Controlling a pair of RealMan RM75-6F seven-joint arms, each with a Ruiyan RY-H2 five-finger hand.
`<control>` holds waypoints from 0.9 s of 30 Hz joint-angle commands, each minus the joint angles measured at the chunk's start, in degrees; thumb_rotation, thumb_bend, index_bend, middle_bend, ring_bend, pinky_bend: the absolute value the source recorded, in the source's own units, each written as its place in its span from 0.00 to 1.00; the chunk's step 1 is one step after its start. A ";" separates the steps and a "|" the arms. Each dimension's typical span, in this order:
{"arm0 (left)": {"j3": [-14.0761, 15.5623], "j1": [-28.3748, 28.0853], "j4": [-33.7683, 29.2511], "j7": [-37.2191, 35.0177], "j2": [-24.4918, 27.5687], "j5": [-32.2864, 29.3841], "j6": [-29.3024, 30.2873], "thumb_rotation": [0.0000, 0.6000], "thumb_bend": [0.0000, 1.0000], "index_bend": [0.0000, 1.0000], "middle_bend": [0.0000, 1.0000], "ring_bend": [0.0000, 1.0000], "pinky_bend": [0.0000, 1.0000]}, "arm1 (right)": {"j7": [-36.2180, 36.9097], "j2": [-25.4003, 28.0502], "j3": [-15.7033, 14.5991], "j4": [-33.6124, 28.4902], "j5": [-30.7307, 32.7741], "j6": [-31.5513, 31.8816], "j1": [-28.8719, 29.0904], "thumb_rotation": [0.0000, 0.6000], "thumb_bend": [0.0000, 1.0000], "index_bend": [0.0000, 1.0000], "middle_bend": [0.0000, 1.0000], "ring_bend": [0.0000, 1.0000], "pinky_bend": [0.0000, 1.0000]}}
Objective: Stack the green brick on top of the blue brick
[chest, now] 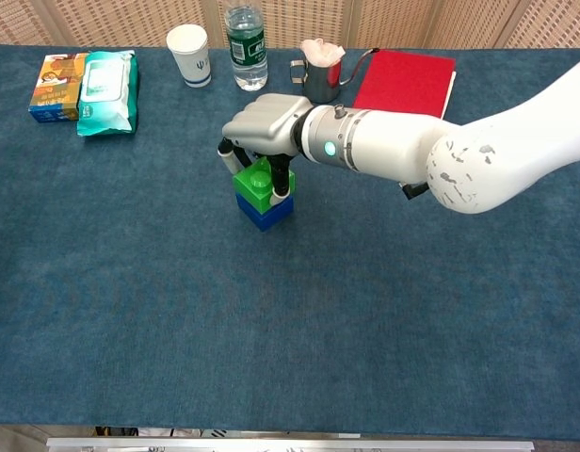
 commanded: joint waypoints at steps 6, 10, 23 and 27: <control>0.09 0.02 0.03 -0.77 0.15 0.18 0.00 1.00 0.22 0.13 0.21 0.18 0.20 | -0.94 -0.69 -0.35 0.52 0.63 0.53 0.33 1.00 0.23 0.53 0.52 0.43 0.50; 0.14 0.05 0.09 -1.00 0.27 0.16 -0.04 1.00 0.22 0.13 0.21 0.18 0.20 | -1.46 -0.89 -0.58 0.61 0.76 0.59 0.51 1.00 0.23 0.53 0.52 0.43 0.50; 0.25 0.05 0.26 -1.54 0.37 0.33 -0.10 1.00 0.22 0.13 0.20 0.18 0.20 | -2.46 -1.48 -0.68 0.80 1.09 1.17 0.81 1.00 0.23 0.53 0.52 0.43 0.50; 0.25 0.05 0.23 -1.71 0.48 0.46 -0.01 1.00 0.22 0.13 0.21 0.18 0.20 | -3.17 -1.55 -0.91 0.65 1.58 1.38 1.01 1.00 0.23 0.53 0.52 0.43 0.50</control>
